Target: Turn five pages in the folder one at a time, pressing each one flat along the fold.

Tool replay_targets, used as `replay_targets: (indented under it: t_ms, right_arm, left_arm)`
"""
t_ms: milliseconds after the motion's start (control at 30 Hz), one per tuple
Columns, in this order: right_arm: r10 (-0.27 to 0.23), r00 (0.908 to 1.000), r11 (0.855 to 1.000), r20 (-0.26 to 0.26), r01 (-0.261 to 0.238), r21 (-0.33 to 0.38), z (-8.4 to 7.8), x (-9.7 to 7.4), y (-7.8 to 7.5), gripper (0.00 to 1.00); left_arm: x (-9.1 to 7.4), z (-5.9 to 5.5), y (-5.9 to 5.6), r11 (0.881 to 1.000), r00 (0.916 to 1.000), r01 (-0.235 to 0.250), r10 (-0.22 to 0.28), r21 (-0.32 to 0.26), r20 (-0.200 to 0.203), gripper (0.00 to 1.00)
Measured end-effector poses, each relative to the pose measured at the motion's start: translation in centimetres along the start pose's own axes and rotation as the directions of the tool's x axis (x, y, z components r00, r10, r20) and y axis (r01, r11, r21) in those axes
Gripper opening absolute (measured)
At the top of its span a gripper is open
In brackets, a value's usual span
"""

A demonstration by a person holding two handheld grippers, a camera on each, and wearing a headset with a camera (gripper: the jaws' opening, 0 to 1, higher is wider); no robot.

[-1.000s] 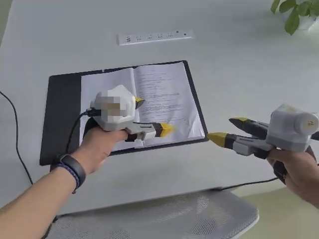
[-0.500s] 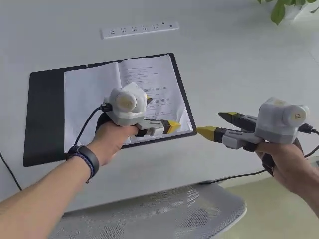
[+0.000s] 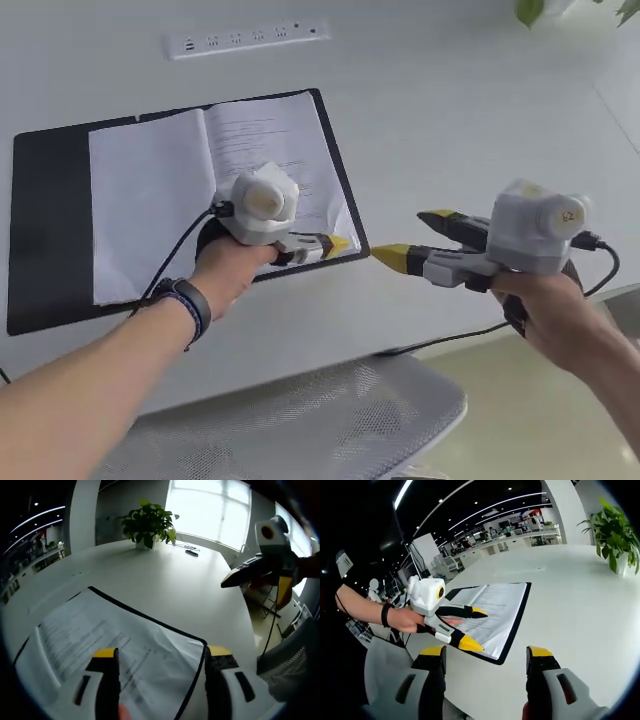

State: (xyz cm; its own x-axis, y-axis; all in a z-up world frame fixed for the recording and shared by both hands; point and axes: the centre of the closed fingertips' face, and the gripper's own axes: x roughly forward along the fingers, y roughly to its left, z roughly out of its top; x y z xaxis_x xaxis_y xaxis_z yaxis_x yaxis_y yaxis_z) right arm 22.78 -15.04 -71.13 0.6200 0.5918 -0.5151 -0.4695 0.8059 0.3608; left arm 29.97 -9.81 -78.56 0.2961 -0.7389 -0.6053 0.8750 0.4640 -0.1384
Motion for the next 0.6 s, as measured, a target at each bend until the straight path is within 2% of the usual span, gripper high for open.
replay_targets:
  t_ms: [167,200,233,267,600]
  right_arm:
    - [-0.005,1.0000,1.000,-0.002,0.005,0.004,-0.2,-0.2,-0.2,0.64]
    - [-0.007,1.0000,1.000,-0.003,0.007,0.004,-0.2,-0.2,-0.3,0.64]
    - [-0.008,1.0000,1.000,-0.004,0.008,0.005,-0.3,-0.2,-0.3,0.64]
    - [-0.009,0.9999,1.000,-0.005,0.009,0.006,-0.3,-0.2,-0.4,0.64]
    - [-0.002,0.9999,1.000,-0.016,0.002,0.003,-0.6,0.1,-0.5,0.63]
  left_arm:
    - [0.6,-1.0,-0.1,0.998,0.9991,-0.014,0.016,0.053,-0.040,0.68]
    - [0.7,-1.4,0.2,0.994,0.9977,-0.032,0.038,0.109,-0.056,0.67]
    - [0.7,-1.5,0.3,0.989,0.9968,-0.039,0.048,0.140,-0.064,0.66]
    - [0.8,-1.5,0.0,0.991,0.9974,-0.037,0.045,0.127,-0.057,0.66]
    - [0.5,-1.3,0.3,0.993,0.9979,-0.025,0.031,0.113,-0.056,0.65]
